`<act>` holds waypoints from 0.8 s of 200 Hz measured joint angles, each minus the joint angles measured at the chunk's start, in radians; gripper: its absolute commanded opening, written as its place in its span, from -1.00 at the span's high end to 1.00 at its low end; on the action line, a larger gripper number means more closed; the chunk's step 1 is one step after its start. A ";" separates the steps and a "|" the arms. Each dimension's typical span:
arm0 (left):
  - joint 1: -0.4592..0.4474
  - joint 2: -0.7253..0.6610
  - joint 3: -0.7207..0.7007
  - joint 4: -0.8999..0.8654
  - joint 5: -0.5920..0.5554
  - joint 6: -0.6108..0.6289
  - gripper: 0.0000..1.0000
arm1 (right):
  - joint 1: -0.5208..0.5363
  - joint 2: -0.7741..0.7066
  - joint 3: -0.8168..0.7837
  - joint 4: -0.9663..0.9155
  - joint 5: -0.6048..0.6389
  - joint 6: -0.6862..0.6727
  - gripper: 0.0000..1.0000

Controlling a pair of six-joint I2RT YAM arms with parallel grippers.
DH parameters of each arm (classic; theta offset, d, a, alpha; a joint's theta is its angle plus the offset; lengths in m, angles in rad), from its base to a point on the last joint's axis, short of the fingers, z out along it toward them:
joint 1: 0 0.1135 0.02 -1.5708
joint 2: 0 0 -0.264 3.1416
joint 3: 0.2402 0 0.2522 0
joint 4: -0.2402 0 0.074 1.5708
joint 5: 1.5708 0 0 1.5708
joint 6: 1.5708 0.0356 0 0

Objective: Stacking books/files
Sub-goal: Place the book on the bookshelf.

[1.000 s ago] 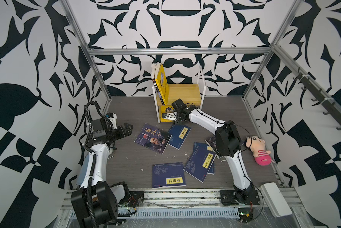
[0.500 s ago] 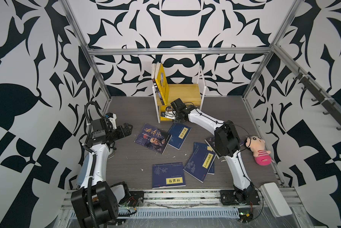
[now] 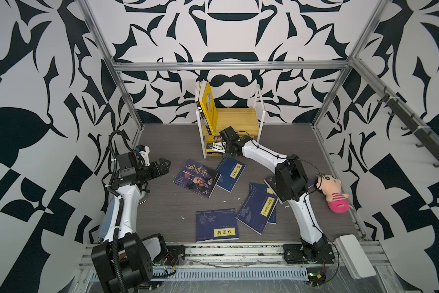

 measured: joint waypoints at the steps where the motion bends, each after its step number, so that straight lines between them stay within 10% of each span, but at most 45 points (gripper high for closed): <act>1: 0.000 0.000 0.000 0.000 0.000 0.000 -1.00 | 0.000 0.000 0.000 0.000 0.000 0.000 0.37; 160: 0.001 0.000 0.000 0.005 0.005 0.000 -0.99 | -0.059 -0.100 -0.126 -0.032 0.018 -0.039 0.46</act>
